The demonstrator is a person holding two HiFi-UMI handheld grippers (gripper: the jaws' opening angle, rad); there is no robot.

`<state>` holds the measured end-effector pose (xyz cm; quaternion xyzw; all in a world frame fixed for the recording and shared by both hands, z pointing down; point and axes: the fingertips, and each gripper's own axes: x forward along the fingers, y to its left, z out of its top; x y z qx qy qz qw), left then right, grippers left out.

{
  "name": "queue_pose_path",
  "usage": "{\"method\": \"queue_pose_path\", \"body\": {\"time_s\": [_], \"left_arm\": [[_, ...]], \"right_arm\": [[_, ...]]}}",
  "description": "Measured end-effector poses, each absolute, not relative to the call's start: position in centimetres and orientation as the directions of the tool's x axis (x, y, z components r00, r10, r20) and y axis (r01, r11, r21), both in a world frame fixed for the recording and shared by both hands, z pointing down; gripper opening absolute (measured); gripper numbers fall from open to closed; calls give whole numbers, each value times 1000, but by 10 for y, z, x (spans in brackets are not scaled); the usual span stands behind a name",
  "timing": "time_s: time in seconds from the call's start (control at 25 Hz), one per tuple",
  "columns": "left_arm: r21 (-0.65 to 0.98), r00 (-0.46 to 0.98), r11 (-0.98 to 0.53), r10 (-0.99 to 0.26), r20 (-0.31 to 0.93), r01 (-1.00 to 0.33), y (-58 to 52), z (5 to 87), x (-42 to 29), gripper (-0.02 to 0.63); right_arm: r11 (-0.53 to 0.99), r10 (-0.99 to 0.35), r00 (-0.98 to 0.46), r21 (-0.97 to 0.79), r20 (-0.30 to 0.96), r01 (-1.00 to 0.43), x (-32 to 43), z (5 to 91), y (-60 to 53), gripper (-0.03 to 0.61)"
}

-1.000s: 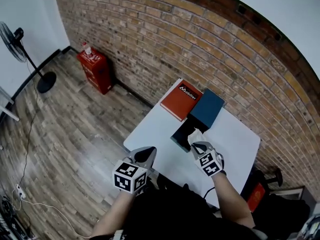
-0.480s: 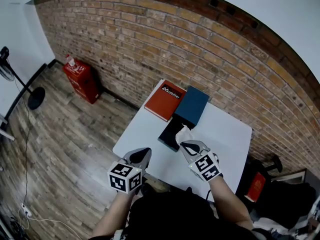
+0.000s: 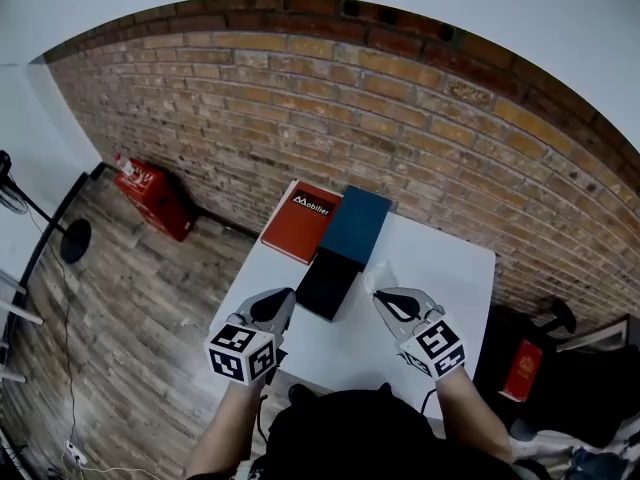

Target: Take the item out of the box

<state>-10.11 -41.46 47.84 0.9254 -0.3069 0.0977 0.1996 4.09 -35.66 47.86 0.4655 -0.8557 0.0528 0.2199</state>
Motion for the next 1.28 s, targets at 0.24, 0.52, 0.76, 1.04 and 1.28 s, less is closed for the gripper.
{"method": "queue_pose_path", "body": {"time_s": [0.24,0.52,0.76,1.04,1.28], "left_arm": [[225,785,-756,-557,269,-614,-437,444,-64,5],[156,805,-795,-552,217,-586,-444,403,-30,5],[151,816,-804,-552,174,-576,-443,384,-23,5],[169,819,-803,-547,170,-572,-432,386,-26,5],[188,810,-789,-555,188,-585,-425,401,-33,5]], "right_arm": [[522,-838,-468,161,282,-838,94,406,-332,8],[419,-907,-403,177,118,-891,143,351,-314,5],[364,-931,-363,79,34,-928,173,339,-299,3],[308,-952,-304,138,47,-942,177,350,-290,2],[335,-942,-329,117,65,-935,160,362,-293,2]]}}
